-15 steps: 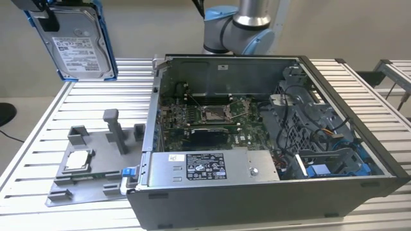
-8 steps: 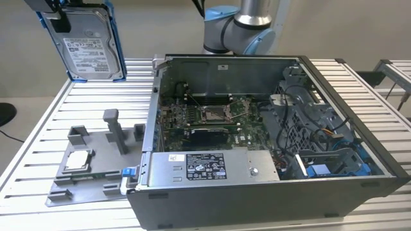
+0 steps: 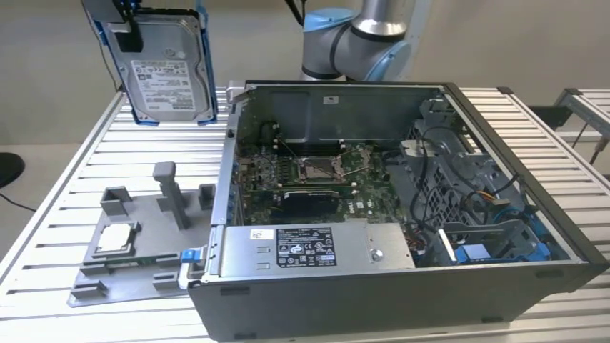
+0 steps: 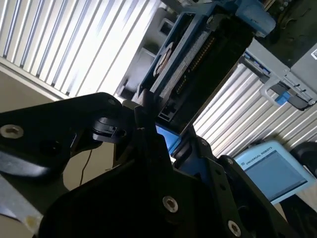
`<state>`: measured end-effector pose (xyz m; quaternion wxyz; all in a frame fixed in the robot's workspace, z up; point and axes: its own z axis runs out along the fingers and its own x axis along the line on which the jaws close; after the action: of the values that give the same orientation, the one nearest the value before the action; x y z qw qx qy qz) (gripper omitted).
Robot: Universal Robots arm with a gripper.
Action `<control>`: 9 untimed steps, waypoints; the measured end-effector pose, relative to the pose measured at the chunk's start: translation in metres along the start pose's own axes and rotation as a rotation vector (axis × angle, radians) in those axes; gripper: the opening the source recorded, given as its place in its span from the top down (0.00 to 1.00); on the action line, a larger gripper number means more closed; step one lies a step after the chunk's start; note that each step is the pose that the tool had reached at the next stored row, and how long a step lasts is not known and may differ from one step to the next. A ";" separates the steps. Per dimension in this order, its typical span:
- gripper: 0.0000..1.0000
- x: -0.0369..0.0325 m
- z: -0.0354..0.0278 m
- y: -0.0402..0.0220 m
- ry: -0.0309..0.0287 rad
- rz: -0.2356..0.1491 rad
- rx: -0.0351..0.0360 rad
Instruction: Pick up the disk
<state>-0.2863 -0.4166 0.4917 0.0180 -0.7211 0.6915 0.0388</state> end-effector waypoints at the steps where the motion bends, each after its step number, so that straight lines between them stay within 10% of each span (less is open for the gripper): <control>1: 1.00 0.0010 -0.0002 -0.0046 -0.0001 0.000 -0.0012; 9: 1.00 0.0082 -0.0018 -0.0405 -0.0006 0.001 -0.0122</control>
<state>-0.2454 -0.4232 0.4917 0.0138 -0.7209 0.6916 0.0432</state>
